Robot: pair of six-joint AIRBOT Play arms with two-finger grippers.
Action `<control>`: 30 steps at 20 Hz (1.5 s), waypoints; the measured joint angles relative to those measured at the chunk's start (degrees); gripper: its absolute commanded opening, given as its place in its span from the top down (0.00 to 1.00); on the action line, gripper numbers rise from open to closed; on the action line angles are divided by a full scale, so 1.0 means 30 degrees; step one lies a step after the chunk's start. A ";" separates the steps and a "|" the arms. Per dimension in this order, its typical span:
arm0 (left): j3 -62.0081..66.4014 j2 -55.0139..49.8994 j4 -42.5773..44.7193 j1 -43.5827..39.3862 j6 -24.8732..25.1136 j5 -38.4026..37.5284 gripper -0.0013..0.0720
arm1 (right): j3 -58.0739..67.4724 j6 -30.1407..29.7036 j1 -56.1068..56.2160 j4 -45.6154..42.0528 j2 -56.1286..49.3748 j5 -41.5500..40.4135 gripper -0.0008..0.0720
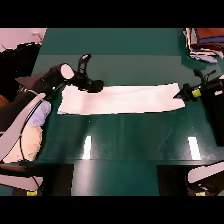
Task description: Fold the shirts.
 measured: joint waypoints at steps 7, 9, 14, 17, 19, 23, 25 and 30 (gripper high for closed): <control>0.3912 -0.4197 -0.1741 -0.1530 0.0029 0.0036 0.95 | 0.3876 0.0175 0.2528 0.3439 0.3089 0.0583 0.97; 0.4911 -0.5187 -0.1887 -0.2113 0.0044 -0.0007 0.95 | 0.5231 0.0393 0.3730 0.4000 0.3519 0.0488 0.97; 0.5916 -0.6324 -0.2062 -0.3104 0.0197 -0.0124 0.95 | 0.7643 0.0809 0.6623 0.4568 0.3891 0.0000 0.97; 0.6069 -0.6513 -0.1785 -0.3235 0.0313 -0.0466 0.95 | 0.8145 0.0867 0.7978 0.4699 0.3934 -0.0415 0.97; 0.6105 -0.6521 -0.1515 -0.3228 0.0350 -0.0889 0.95 | 0.8269 0.0874 0.8684 0.4714 0.3949 -0.0794 0.97; 0.6156 -0.5464 -0.0270 -0.2178 0.0372 -0.1785 0.95 | 0.8386 0.0882 1.0316 0.4787 0.3949 -0.1690 0.97; 0.6164 -0.4226 0.0583 -0.1005 0.0408 -0.2331 0.95 | 0.8415 0.0801 1.1395 0.4830 0.3912 -0.2361 0.97; 0.6178 -0.0211 0.2645 0.3140 0.0860 -0.3337 0.95 | 0.8437 0.0211 1.5416 0.4874 0.2419 -0.5574 0.96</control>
